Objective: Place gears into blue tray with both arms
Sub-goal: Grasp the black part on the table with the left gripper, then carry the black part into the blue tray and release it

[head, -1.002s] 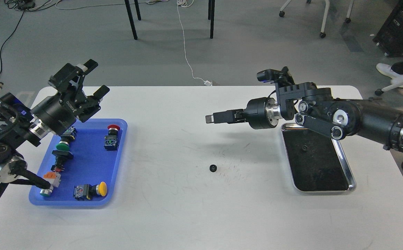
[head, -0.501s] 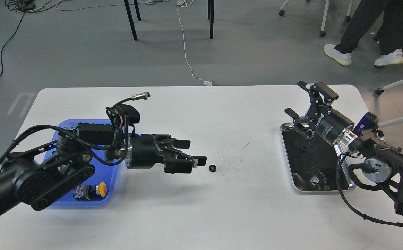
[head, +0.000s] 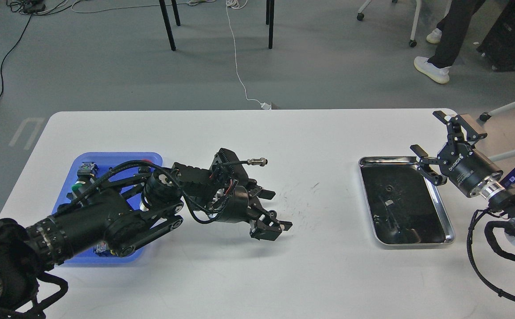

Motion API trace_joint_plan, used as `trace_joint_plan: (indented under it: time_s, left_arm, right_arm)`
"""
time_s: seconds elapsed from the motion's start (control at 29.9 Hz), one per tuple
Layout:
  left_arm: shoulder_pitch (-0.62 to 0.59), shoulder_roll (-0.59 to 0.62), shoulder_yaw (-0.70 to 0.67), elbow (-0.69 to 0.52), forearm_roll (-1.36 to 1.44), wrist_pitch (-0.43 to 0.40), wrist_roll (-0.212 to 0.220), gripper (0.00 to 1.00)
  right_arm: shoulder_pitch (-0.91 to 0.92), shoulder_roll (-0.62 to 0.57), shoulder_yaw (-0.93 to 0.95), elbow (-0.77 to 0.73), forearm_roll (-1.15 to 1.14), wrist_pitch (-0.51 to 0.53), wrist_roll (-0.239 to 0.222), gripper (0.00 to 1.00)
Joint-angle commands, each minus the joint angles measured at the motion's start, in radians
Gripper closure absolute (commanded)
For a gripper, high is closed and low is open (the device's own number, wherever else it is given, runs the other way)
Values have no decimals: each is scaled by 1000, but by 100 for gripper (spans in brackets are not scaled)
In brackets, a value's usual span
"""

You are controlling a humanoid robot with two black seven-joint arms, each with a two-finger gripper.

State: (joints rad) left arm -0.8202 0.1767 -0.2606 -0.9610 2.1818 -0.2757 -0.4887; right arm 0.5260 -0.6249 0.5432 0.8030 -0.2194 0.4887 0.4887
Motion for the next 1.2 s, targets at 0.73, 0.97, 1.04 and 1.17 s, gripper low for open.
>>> trace_joint_plan:
  time_s: [0.73, 0.97, 1.04, 1.17]
  left_arm:
    - [-8, -54, 63, 114, 0, 41, 0, 77]
    - [-8, -49, 64, 125, 0, 43, 0, 90]
    - [-13, -45, 61, 114, 0, 43, 0, 90]
    - [-63, 12, 54, 52, 0, 41, 0, 90]
  right_arm:
    - [2, 2, -9, 1, -3, 0, 0, 0]
    - [2, 2, -11, 1, -3, 0, 0, 0]
    - [0, 4, -11, 1, -3, 0, 0, 0]
    - [2, 8, -11, 1, -3, 0, 0, 0]
